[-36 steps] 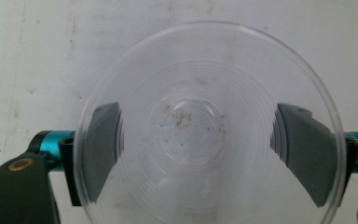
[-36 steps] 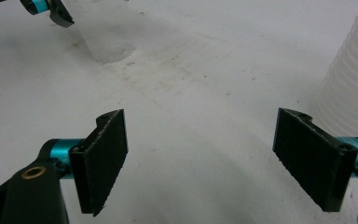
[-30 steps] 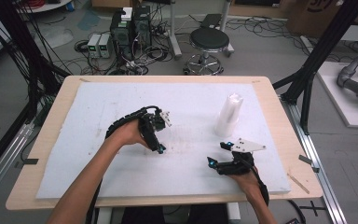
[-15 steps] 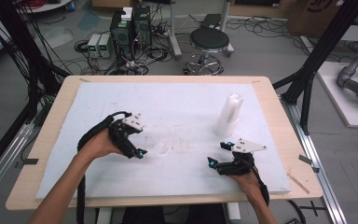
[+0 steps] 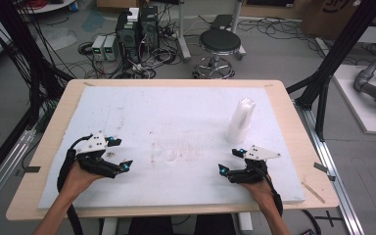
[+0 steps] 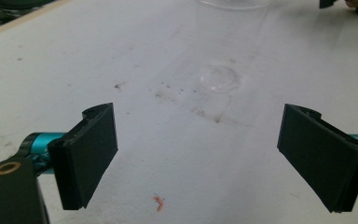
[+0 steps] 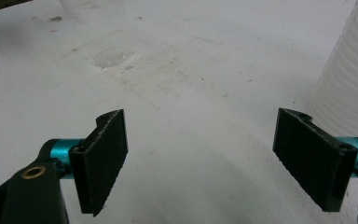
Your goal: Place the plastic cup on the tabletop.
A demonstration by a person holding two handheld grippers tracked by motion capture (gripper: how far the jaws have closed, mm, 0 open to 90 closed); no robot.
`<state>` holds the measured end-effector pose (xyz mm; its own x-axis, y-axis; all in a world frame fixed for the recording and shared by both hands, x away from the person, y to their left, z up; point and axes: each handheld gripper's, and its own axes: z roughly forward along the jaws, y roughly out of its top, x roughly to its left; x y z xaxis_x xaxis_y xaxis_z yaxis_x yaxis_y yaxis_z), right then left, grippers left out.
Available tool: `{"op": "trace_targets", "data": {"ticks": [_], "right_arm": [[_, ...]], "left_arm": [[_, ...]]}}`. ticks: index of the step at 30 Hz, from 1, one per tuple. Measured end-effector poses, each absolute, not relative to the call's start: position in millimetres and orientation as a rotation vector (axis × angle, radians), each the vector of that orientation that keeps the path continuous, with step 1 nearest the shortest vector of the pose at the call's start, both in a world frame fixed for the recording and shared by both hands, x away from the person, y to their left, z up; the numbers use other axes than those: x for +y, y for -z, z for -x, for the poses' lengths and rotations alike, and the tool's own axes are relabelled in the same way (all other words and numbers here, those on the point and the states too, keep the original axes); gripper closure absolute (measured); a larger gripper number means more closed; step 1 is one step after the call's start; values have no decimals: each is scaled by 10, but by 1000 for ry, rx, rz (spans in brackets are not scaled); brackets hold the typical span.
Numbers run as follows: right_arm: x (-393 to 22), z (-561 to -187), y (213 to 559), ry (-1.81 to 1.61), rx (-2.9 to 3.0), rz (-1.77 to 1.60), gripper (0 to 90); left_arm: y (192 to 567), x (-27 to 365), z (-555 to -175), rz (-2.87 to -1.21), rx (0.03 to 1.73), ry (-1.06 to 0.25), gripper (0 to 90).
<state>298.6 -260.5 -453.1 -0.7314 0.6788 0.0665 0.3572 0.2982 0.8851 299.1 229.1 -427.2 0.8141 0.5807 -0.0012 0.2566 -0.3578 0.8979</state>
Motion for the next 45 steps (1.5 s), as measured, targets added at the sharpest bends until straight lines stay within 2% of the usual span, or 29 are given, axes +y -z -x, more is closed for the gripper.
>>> {"op": "trace_targets", "data": {"ticks": [14, 27, 45], "right_arm": [[-2640, -2944, 4529, -1442, 2181, -919, 174], [-2659, -2920, 4528, -1469, 2159, -919, 174], [-2661, -2897, 4529, -1475, 2130, -904, 174]], "left_arm": [[4608, 2366, -2777, -1755, 746, -469, 122], [4649, 2407, -2749, -1709, 769, -527, 122], [4657, 2413, -2749, -1698, 779, -527, 125]]}}
